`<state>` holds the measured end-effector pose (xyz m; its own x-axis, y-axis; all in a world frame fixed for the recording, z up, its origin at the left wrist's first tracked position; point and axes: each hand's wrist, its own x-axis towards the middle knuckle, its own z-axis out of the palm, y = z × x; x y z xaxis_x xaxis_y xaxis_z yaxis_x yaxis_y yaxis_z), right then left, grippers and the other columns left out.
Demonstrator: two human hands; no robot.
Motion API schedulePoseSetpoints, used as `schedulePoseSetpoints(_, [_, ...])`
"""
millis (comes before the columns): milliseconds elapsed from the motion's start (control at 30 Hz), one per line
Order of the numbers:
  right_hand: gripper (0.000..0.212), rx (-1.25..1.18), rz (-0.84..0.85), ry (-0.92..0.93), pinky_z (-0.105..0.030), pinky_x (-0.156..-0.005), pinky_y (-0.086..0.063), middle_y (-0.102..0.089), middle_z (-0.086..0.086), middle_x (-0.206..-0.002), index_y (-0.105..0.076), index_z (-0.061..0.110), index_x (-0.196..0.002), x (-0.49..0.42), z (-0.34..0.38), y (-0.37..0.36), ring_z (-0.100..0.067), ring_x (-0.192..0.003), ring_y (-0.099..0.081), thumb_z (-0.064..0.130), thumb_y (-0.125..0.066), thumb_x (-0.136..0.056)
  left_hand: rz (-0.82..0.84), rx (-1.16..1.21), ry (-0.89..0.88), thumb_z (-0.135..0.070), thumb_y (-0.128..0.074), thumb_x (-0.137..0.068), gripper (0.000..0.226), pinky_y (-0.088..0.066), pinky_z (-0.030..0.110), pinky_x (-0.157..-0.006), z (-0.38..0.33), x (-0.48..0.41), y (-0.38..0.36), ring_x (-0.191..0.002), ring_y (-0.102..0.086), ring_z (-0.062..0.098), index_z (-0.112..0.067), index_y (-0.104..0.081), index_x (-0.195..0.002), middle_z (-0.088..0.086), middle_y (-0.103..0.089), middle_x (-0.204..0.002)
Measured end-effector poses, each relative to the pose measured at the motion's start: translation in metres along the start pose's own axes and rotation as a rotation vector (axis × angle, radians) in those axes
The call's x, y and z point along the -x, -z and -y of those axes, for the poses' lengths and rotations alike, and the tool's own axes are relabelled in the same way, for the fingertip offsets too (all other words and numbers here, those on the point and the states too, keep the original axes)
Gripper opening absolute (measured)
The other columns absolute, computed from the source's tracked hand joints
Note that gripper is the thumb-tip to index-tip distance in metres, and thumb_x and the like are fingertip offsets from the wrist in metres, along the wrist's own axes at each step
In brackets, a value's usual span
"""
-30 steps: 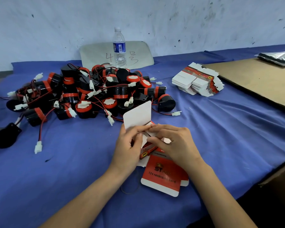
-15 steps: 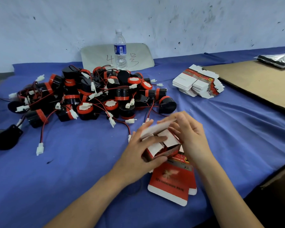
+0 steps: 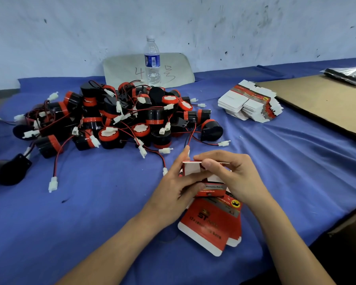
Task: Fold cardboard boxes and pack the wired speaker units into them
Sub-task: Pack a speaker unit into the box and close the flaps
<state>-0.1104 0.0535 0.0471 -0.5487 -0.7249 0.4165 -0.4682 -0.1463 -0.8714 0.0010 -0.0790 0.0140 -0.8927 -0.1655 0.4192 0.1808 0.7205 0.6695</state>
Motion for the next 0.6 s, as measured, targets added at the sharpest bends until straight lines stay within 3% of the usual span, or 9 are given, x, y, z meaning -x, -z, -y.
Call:
schedulePoseSetpoints(100, [0.014,0.011,0.014,0.027,-0.017,-0.086,-0.049,-0.074,0.014,-0.098,-0.074,0.030,-0.096,0.001,0.000,-0.001,-0.004,-0.098,-0.067,0.021,-0.067,-0.087,-0.036,0.011,0.011,-0.020,-0.054,-0.095,0.033,-0.027,0.025,-0.114,0.001,0.000,-0.001,-0.143,-0.005,-0.008,-0.027,-0.058,-0.127,0.010,-0.018,-0.159])
schedulePoseSetpoints(200, [0.016,-0.026,0.016,0.014,-0.016,-0.089,-0.047,-0.073,0.016,-0.100,-0.075,0.028,-0.094,0.005,-0.002,-0.002,-0.003,-0.104,-0.065,0.024,-0.067,-0.081,-0.104,0.008,0.051,-0.015,-0.058,-0.094,0.030,-0.037,0.035,-0.109,0.001,0.000,-0.001,-0.142,-0.024,0.004,-0.018,-0.065,-0.123,0.004,-0.022,-0.156])
schedulePoseSetpoints(300, [0.021,-0.024,0.011,-0.013,-0.013,-0.090,-0.044,-0.072,0.020,-0.099,-0.074,0.032,-0.093,0.008,-0.007,-0.005,0.000,-0.107,-0.062,0.017,-0.072,-0.080,-0.152,0.016,0.067,-0.012,-0.060,-0.093,0.027,-0.042,0.031,-0.103,0.002,0.000,-0.002,-0.136,-0.040,0.011,-0.012,-0.068,-0.119,0.008,-0.031,-0.153])
schedulePoseSetpoints(400, [0.029,0.015,-0.079,-0.022,-0.014,-0.084,-0.048,-0.073,0.017,-0.097,-0.073,0.032,-0.097,0.008,-0.011,-0.007,0.000,-0.098,-0.066,0.006,-0.070,-0.084,-0.146,0.041,0.056,-0.013,-0.059,-0.094,0.026,-0.036,0.024,-0.107,0.003,0.001,-0.002,-0.137,-0.025,-0.012,-0.021,-0.069,-0.116,0.011,-0.040,-0.150])
schedulePoseSetpoints(500, [0.026,0.119,-0.143,0.035,-0.017,-0.085,-0.050,-0.073,0.018,-0.097,-0.072,0.033,-0.099,0.007,-0.012,-0.008,0.001,-0.096,-0.067,0.011,-0.069,-0.085,-0.164,0.063,0.047,-0.018,-0.059,-0.093,0.028,-0.037,0.020,-0.106,0.002,0.003,-0.003,-0.135,-0.030,-0.012,-0.033,-0.066,-0.115,0.007,-0.041,-0.150])
schedulePoseSetpoints(600, [0.025,0.101,-0.111,0.029,-0.016,-0.090,-0.047,-0.072,0.018,-0.101,-0.073,0.031,-0.101,0.010,-0.014,-0.008,0.000,-0.104,-0.065,0.012,-0.070,-0.085,-0.239,0.090,0.043,-0.009,-0.065,-0.089,0.023,-0.036,0.010,-0.100,0.000,0.003,-0.002,-0.133,-0.034,-0.010,-0.019,-0.073,-0.107,0.006,-0.050,-0.142])
